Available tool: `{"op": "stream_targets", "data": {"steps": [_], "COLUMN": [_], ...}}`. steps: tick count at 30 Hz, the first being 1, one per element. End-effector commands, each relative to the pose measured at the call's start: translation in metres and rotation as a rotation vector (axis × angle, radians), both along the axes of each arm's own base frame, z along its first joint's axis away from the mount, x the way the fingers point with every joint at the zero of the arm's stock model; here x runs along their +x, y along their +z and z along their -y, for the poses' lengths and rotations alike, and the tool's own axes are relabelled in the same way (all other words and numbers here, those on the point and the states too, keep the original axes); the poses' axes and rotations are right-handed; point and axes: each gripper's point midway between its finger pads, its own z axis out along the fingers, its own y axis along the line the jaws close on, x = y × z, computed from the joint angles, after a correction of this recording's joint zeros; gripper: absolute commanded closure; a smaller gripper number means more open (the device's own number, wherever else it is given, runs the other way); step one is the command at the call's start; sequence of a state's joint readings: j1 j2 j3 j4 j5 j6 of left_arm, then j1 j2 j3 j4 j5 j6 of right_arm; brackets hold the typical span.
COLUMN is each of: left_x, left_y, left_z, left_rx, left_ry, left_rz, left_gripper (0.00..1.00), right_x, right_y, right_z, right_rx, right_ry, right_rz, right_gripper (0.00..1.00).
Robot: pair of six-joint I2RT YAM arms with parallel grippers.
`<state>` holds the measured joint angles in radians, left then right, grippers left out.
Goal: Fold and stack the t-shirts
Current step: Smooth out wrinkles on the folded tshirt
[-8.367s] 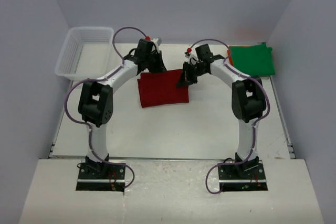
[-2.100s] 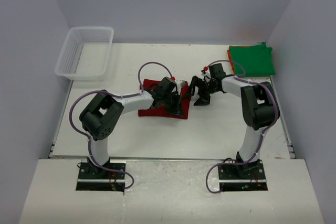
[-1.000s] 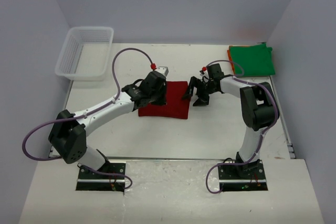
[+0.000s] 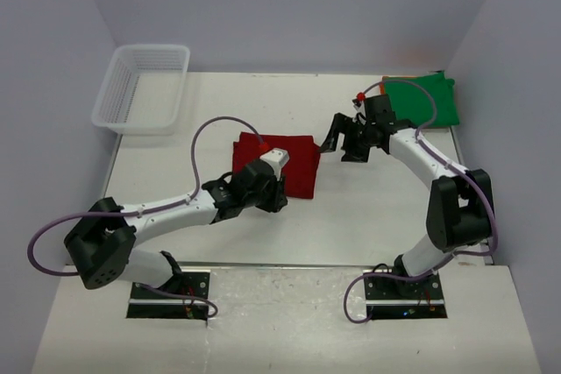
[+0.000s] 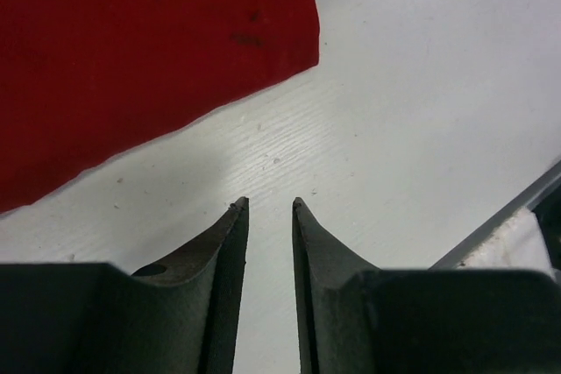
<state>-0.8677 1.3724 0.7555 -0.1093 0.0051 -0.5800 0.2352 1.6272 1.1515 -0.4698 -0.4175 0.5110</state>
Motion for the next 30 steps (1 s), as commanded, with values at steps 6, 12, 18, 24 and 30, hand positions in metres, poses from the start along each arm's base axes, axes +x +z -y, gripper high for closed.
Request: {"op": "stream_targets", "data": {"steps": [6,12,18,24,30], "left_x": [0.017,0.012,0.012,0.020,0.008], "left_y": [0.007,0.013,-0.010,-0.005,0.017], "left_z": [-0.009,-0.006,0.003,-0.002,0.018], "left_rx": [0.349,0.836,1.151,1.291,1.025], "left_ry": [0.016,-0.016,-0.181,-0.209,-0.253], "left_rz": [0.295,0.538,0.676,0.790,0.839], "left_gripper": [0.71,0.78,0.73,0.68,0.21], "right_x": [0.000,-0.003,-0.005,-0.009,-0.011], "right_y": [0.022,0.023,0.032,0.032,0.026], "right_z": [0.020,0.014,0.007,0.006,0.003], "right_rx": [-0.073,-0.035,0.006,0.018,0.031], "right_ry": [-0.042,-0.021,0.008,0.028,0.041], "right_rz": [0.087,0.087,0.118,0.137,0.125], "right_gripper": [0.12,0.12,0.12,0.12,0.12]}}
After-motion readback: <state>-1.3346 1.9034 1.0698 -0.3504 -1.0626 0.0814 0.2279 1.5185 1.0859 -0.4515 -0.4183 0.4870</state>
